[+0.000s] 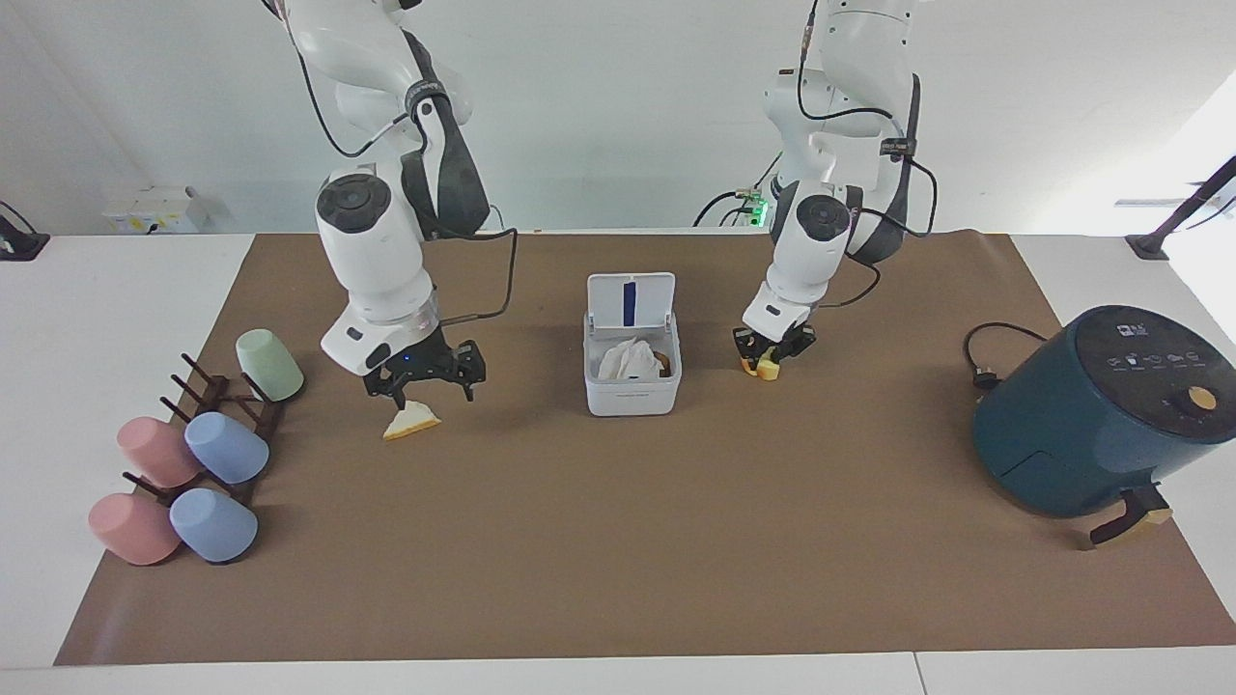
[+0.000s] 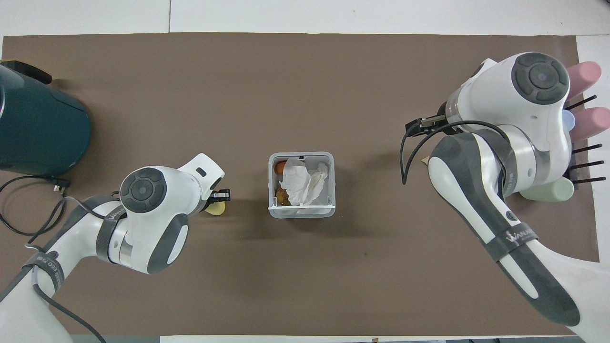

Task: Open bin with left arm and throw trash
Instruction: 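Carry the yellow block over the bin while the right gripper grasps the wedge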

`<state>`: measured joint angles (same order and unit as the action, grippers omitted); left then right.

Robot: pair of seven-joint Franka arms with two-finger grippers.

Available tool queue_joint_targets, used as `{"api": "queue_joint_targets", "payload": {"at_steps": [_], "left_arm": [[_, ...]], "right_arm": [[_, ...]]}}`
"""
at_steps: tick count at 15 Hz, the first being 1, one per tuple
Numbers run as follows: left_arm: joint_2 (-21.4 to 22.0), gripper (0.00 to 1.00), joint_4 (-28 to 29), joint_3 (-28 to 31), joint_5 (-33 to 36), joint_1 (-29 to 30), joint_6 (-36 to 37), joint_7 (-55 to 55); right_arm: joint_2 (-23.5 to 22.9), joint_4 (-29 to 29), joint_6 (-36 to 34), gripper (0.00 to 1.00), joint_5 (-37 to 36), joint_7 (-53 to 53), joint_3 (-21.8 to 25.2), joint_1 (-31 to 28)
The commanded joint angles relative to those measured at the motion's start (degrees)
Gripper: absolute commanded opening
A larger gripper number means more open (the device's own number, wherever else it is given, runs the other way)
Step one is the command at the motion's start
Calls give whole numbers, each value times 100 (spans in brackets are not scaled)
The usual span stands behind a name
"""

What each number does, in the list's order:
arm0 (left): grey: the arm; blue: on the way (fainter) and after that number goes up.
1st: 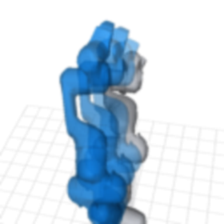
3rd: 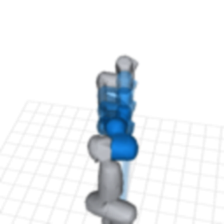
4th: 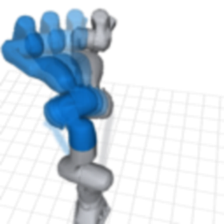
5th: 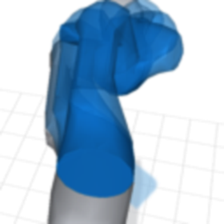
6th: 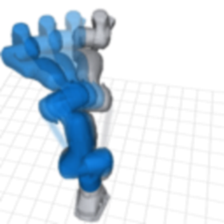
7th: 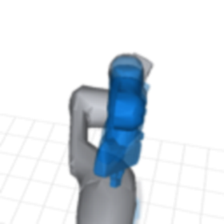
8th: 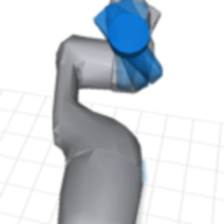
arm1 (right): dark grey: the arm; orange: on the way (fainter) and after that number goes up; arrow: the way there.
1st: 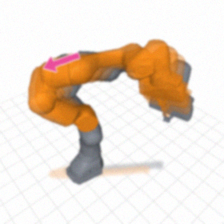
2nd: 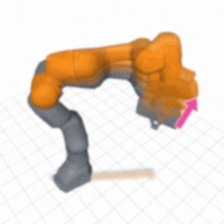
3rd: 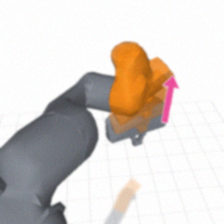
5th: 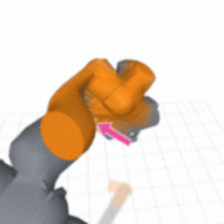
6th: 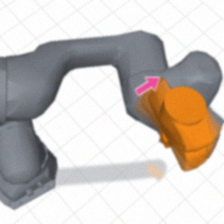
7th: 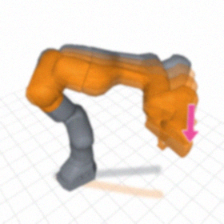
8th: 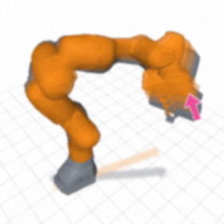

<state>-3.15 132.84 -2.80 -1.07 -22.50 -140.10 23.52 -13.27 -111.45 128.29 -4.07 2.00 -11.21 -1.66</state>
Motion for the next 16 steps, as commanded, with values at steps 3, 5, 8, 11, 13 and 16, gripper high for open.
{"api": "queue_joint_targets", "payload": {"at_steps": [3,5,8,11,13,16], "left_arm": [[-10,0,-1423,60,2,0,1103,223],[-124,0,-2092,60,-523,0,1493,399],[-142,0,-2324,8,-983,-87,1433,714],[-116,0,-2263,-27,-1000,-596,1362,953],[-168,0,-2245,-27,-1097,-868,1162,1294],[-352,0,-2157,-27,-1106,-1230,817,1664]], "right_arm": [[10,-869,924,100,-67,-771,136,-186],[-9,-922,935,100,-67,-911,154,-256],[27,-1168,1005,100,-67,-1043,163,-335],[97,-1335,961,100,-67,-1201,172,-405],[106,-1387,952,100,-67,-1263,181,-414],[150,-1528,979,99,-67,-1315,181,-458]]}}
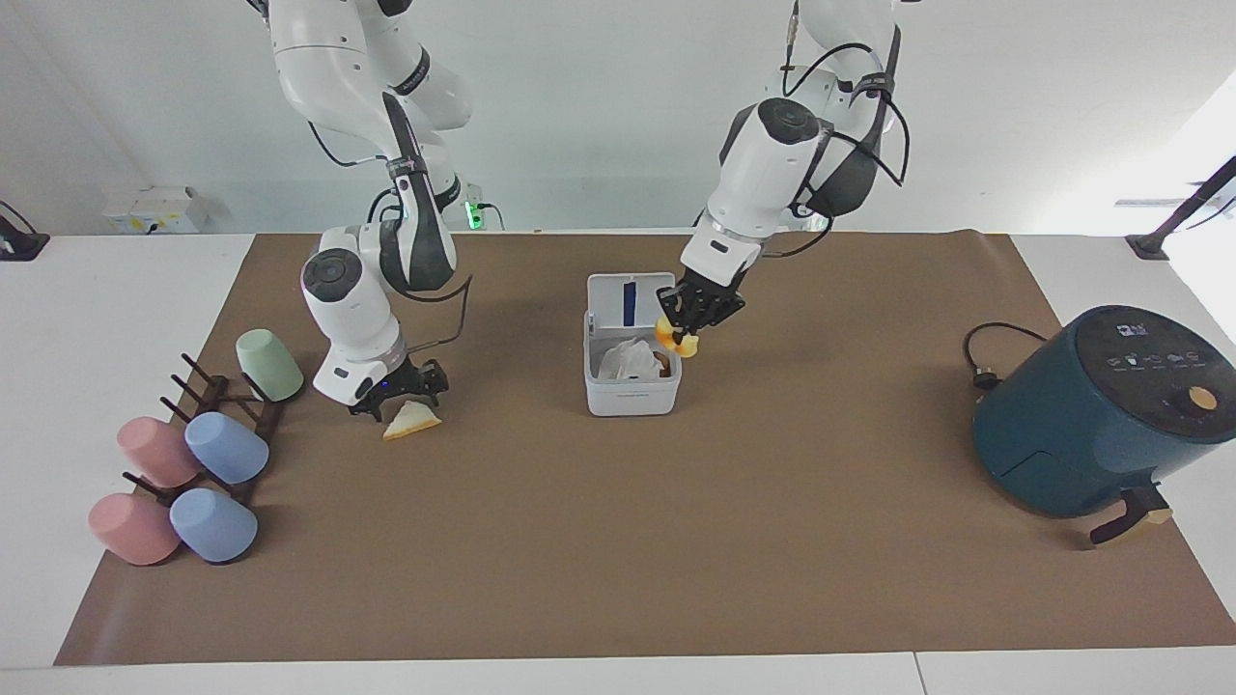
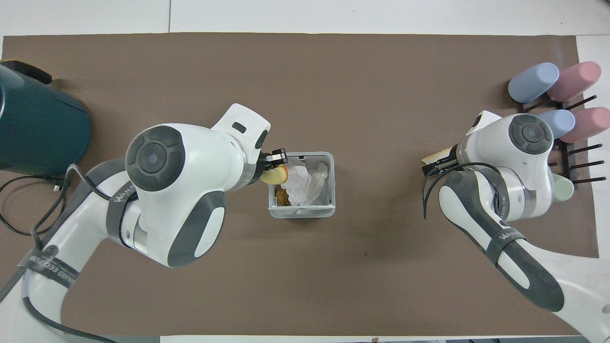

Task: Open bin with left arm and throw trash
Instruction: 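Carry the yellow block over the bin while the right gripper grasps the wedge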

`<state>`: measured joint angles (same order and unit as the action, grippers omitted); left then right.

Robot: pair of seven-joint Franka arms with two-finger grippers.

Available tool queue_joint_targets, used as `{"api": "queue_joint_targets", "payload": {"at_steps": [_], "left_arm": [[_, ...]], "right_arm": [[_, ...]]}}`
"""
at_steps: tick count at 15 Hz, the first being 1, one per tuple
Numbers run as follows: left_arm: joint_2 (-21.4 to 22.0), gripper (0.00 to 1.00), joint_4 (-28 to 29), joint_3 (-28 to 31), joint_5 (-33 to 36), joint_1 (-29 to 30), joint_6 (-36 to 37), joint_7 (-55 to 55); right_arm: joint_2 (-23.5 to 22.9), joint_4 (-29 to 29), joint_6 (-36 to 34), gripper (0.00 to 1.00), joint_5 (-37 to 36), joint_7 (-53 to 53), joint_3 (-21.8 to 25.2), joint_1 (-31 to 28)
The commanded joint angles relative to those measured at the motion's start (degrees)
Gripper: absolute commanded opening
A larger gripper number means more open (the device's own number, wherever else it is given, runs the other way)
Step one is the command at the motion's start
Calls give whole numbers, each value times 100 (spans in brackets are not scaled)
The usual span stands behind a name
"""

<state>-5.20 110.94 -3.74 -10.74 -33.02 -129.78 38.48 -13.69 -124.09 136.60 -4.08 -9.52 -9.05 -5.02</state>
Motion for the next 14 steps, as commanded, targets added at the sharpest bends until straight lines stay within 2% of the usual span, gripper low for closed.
{"api": "queue_joint_targets", "payload": {"at_steps": [1,2,3,4,5,8,14], "left_arm": [[-148,0,42,67,-139,-248,-214,221],[-148,23,42,67,-139,-275,-223,213],[-130,71,68,67,-139,-284,-223,213],[-130,100,68,67,-139,-284,-179,187],[-130,100,68,67,-139,-284,-170,195],[-104,100,51,67,-130,-293,-109,187],[-104,100,68,58,-139,-398,-240,283]], "right_arm": [[191,-264,148,94,-67,-181,-35,-131],[191,-264,157,86,-67,-199,-35,-131],[191,-256,165,71,-67,-190,-35,-131],[182,-247,165,56,-67,-190,-35,-131],[182,-212,131,40,-67,-190,-35,-131],[174,-142,86,0,-67,-190,17,-131],[165,113,-185,0,-40,-129,9,-123]]}}
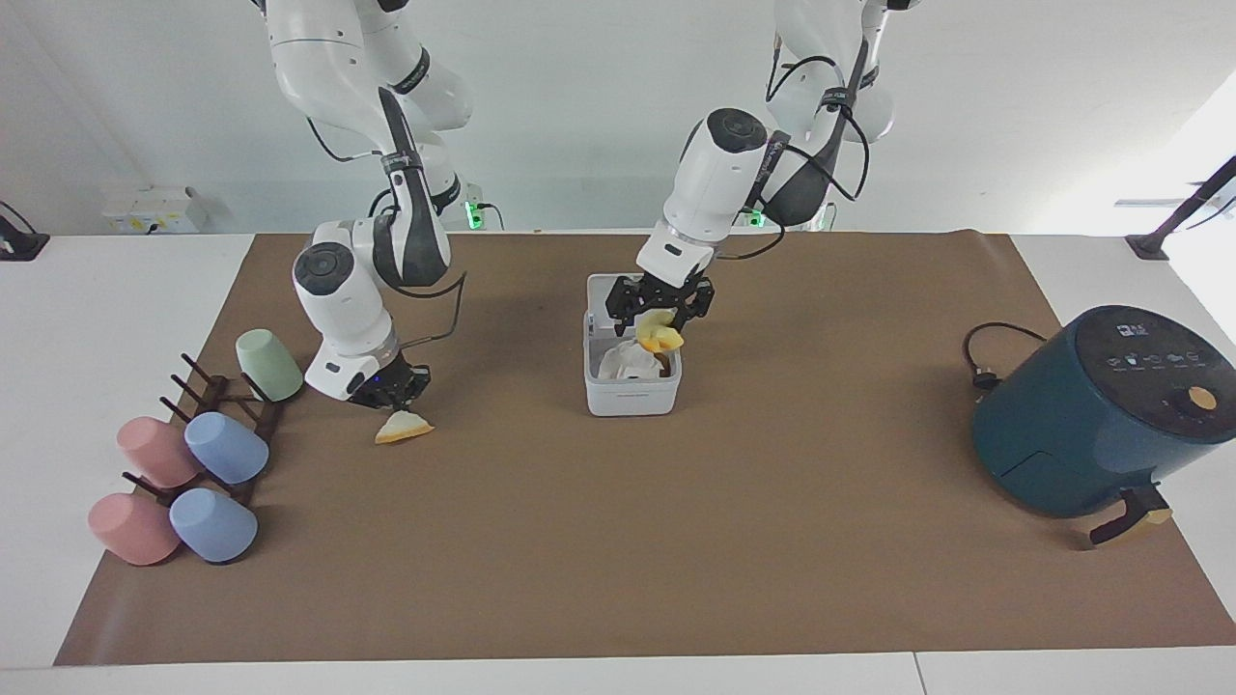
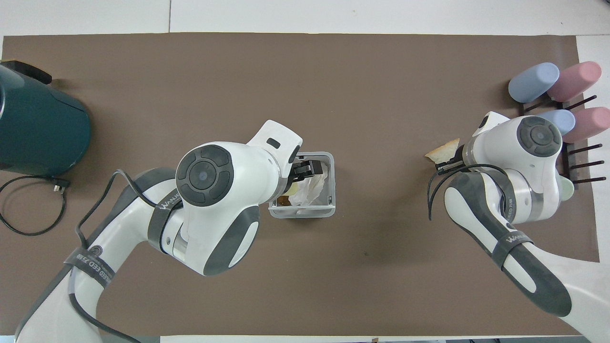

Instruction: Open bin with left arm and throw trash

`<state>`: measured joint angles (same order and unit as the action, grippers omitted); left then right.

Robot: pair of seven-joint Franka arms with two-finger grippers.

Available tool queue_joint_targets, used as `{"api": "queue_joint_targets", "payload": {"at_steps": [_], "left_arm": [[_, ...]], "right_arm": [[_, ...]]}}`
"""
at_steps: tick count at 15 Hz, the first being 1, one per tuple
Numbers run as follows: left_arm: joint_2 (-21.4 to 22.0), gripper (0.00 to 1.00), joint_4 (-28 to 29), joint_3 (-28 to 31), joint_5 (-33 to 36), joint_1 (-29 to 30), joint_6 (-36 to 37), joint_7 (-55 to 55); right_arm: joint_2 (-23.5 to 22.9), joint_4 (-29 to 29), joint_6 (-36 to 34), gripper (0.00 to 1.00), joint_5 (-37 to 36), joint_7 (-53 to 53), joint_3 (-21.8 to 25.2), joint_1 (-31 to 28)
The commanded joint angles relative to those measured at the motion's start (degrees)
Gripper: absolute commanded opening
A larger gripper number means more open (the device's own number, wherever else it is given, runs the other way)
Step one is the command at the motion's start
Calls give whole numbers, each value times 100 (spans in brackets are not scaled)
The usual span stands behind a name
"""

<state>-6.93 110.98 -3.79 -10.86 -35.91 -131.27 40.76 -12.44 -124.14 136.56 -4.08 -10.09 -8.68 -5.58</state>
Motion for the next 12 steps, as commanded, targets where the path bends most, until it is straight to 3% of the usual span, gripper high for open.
{"api": "queue_joint_targets", "payload": {"at_steps": [1,6,9,12], "left_arm": [[61,100,64,63,-126,-109,-152,108],[244,100,20,133,-57,66,135,108],[464,100,38,142,250,706,506,-390],[789,100,56,142,295,1444,1127,-1374]], "right_arm": [[40,240,-313,0,-40,-64,-29,-57],[31,873,-902,0,266,-55,-11,-13],[5,1592,-1709,0,810,365,-63,74],[-83,2375,-2475,0,1006,1558,-510,207]]}}
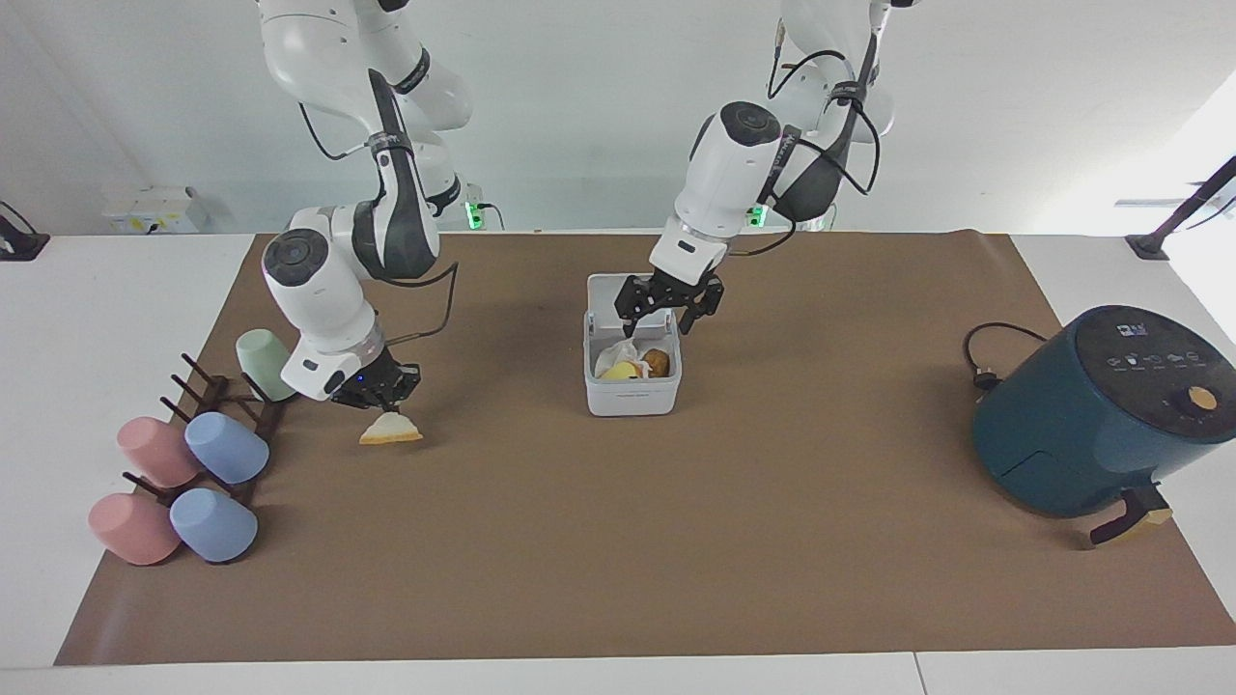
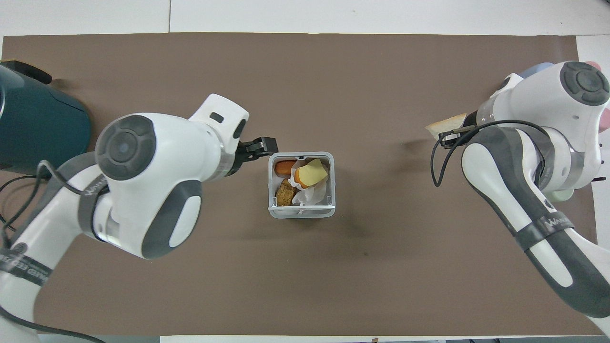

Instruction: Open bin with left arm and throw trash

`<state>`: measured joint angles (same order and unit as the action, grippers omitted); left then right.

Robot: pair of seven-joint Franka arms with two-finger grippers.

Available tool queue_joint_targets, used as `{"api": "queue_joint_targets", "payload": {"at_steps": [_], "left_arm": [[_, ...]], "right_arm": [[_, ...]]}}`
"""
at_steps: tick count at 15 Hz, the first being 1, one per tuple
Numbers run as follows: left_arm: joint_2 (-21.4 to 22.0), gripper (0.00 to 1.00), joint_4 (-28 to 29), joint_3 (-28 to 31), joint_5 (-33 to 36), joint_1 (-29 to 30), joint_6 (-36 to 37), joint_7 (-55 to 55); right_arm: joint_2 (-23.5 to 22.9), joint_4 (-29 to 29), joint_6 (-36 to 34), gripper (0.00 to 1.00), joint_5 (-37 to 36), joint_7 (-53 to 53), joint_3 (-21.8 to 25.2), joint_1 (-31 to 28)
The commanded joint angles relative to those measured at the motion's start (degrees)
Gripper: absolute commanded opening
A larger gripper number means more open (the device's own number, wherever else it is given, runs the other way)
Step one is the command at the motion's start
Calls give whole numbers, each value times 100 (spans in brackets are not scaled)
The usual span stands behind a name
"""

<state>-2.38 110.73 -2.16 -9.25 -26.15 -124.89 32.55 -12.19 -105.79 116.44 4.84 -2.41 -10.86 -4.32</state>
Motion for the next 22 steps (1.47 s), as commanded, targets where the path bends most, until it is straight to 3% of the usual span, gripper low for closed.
{"api": "queue_joint_targets", "payload": {"at_steps": [1,5,9,12,18,20,22], "left_arm": [[448,100,80,-22,169,767,640,-1009],[598,100,-199,-22,474,1603,1027,-2312],[607,100,-789,-13,723,2148,1922,-3217],[607,100,-1149,-22,731,2465,2371,-3360],[493,100,-1975,-13,925,2589,3338,-3571],[519,100,-2029,-13,916,2572,3567,-3588],[746,100,-1715,-22,890,2537,3568,-3624]], "right_arm": [[-126,733,-603,0,114,1273,-486,142],[-327,1402,-579,0,123,3531,-1408,309],[-460,1316,246,0,140,5142,-2104,485],[-407,834,800,0,149,5820,-2376,485],[-284,314,977,0,384,6489,-2588,450],[-267,113,986,0,526,6534,-2588,459],[-188,-90,986,0,675,6551,-2649,432]]}}
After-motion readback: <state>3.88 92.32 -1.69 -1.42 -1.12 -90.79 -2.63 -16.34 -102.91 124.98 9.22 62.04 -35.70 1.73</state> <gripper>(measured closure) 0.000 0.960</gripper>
